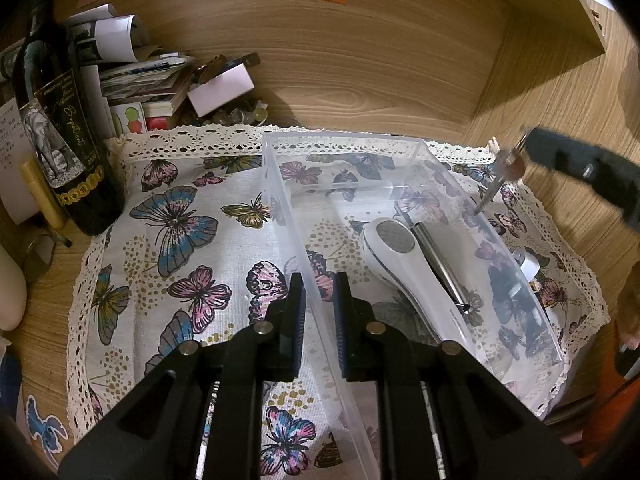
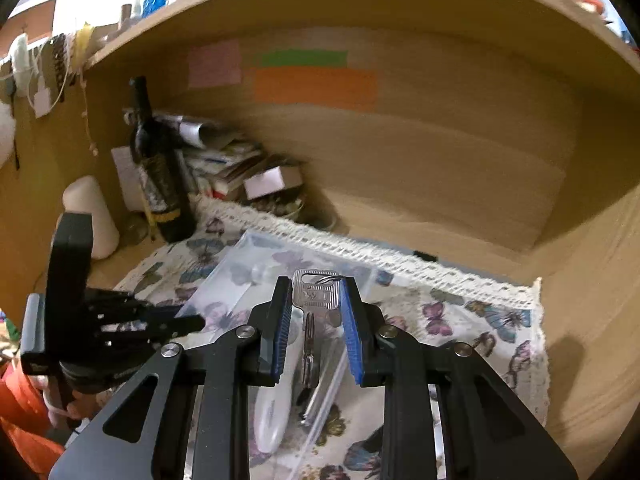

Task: Organize rigid objects
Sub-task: 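Lower the keys into the clear box and release them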

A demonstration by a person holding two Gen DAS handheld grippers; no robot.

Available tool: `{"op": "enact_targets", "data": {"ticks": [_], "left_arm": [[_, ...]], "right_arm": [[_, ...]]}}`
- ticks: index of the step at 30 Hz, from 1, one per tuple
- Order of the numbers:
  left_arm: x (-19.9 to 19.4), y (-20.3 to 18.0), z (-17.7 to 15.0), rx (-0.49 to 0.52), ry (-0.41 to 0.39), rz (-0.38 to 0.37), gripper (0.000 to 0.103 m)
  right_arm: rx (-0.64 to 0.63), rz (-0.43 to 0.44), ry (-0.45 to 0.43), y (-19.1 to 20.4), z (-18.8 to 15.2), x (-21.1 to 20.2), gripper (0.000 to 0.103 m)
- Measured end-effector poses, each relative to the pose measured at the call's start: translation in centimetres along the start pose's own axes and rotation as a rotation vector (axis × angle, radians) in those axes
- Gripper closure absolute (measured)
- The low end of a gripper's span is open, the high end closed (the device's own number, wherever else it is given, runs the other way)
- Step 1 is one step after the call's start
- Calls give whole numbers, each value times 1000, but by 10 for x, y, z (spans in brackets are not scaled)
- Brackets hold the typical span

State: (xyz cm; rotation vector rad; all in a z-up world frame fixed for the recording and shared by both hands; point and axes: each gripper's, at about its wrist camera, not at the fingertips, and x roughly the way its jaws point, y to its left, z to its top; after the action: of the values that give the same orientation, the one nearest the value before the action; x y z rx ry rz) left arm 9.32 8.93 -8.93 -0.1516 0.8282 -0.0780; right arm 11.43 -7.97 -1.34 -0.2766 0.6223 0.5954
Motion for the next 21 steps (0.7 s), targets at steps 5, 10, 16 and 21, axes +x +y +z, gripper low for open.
{"op": "enact_targets", "data": {"ticks": [5, 10, 16, 21], "left_arm": [[1, 0, 0, -1, -1, -1, 90], [0, 0, 1, -3, -1, -3, 90], [0, 0, 1, -2, -1, -2, 90], [0, 0, 1, -2, -1, -3, 90]], "right_arm": [[4, 6, 83, 2, -12, 23, 81], [13, 13, 153, -1, -23, 42, 81], [19, 12, 193, -2, -31, 54, 80], [26, 20, 190, -3, -31, 51, 71]]}}
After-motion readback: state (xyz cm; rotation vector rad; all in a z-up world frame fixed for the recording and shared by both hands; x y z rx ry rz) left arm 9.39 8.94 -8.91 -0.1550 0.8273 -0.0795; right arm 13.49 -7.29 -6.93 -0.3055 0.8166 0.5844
